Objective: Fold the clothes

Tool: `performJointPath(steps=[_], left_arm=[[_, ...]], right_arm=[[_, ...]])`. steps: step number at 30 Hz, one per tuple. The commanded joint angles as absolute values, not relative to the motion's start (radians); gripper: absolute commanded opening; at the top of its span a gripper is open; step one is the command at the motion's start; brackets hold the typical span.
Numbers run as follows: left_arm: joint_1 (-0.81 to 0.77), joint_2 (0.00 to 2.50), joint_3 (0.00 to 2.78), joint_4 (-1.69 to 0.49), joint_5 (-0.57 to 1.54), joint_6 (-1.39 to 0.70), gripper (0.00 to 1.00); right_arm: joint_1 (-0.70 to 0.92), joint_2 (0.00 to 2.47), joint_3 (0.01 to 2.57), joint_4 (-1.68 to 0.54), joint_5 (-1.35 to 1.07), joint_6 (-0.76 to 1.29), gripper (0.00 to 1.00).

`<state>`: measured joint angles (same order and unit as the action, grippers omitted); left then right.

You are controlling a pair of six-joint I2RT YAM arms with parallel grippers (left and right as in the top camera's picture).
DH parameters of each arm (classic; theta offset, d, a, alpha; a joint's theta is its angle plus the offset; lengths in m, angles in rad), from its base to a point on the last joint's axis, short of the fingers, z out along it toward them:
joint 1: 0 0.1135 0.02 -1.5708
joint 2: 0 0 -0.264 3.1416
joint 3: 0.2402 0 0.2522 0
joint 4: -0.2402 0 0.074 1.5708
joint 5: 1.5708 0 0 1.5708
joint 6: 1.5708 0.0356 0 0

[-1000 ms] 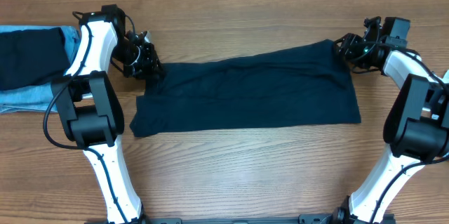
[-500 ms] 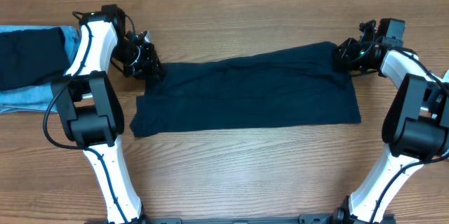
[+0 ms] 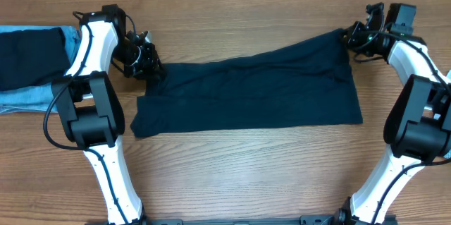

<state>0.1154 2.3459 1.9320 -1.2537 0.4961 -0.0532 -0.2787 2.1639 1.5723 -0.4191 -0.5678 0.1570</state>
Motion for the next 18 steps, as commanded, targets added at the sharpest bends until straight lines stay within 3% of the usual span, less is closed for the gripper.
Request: performJointPath(steps=[1,11,18], left_arm=[[0.109,2.354,1.945,-1.247,0.498,-0.068,0.28],[0.109,2.354,1.945,-1.248,0.498,-0.067,0.28],[0.109,2.354,1.945,-1.247,0.498,-0.067,0.28]], right_arm=[[-0.276,2.111,1.621,-0.418,-0.585,0.16,0.04],[-0.307,2.111,1.641,-0.359,-0.518,0.159,0.04],[-0.314,2.111,1.642,-0.217,-0.714,0.165,0.04]])
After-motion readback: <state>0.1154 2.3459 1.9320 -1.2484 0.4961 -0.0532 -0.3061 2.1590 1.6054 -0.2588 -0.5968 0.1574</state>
